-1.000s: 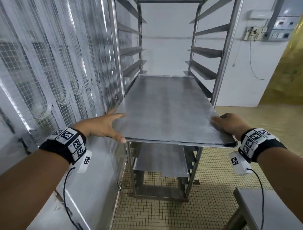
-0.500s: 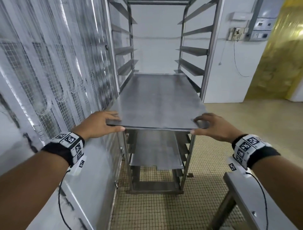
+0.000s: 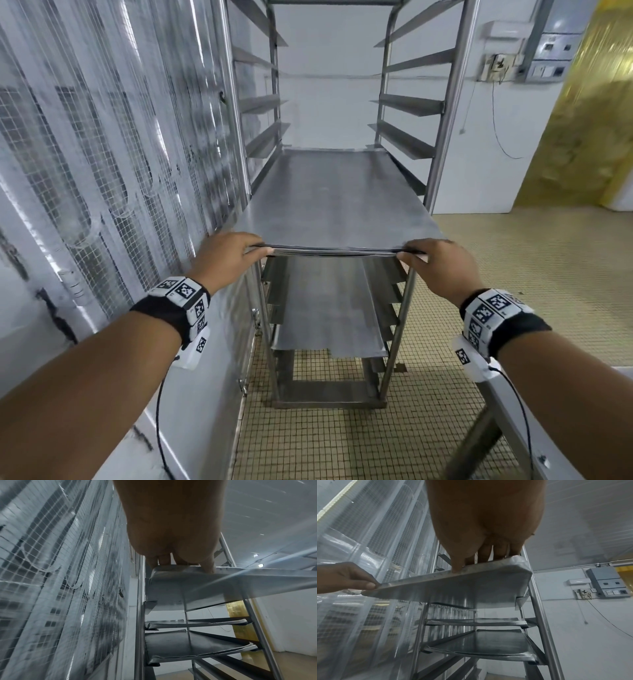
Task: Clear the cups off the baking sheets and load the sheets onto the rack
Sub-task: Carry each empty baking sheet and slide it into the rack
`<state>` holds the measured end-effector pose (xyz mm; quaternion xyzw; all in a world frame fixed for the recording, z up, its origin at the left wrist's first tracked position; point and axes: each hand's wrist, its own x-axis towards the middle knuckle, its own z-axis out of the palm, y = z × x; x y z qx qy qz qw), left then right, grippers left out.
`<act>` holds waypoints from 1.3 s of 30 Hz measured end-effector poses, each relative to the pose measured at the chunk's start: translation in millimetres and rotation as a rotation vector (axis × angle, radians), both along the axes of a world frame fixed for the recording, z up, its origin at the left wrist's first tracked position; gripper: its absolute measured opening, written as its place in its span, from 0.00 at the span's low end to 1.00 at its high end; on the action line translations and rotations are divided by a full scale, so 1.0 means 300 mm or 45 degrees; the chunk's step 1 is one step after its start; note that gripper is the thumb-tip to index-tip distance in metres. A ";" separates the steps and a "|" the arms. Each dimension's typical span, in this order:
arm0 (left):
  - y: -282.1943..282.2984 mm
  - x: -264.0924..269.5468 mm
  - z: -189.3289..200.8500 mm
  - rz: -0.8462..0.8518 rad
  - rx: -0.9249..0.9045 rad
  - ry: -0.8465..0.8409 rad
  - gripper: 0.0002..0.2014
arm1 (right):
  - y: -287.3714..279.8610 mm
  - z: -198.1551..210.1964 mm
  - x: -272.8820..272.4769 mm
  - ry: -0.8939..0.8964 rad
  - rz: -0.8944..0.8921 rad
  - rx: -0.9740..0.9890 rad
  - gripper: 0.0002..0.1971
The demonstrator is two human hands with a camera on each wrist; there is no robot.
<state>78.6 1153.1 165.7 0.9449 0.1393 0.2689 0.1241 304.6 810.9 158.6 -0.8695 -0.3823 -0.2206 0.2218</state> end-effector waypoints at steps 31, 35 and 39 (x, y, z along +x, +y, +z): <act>0.382 0.726 -0.011 0.107 0.059 -0.150 0.21 | 0.501 -0.022 0.756 0.013 0.159 0.241 0.15; 0.437 0.773 -0.023 0.068 0.031 -0.189 0.26 | 0.536 -0.019 0.782 -0.008 0.172 0.251 0.12; 0.478 0.806 -0.023 0.082 0.054 -0.197 0.30 | 0.568 -0.019 0.820 0.047 0.142 0.250 0.18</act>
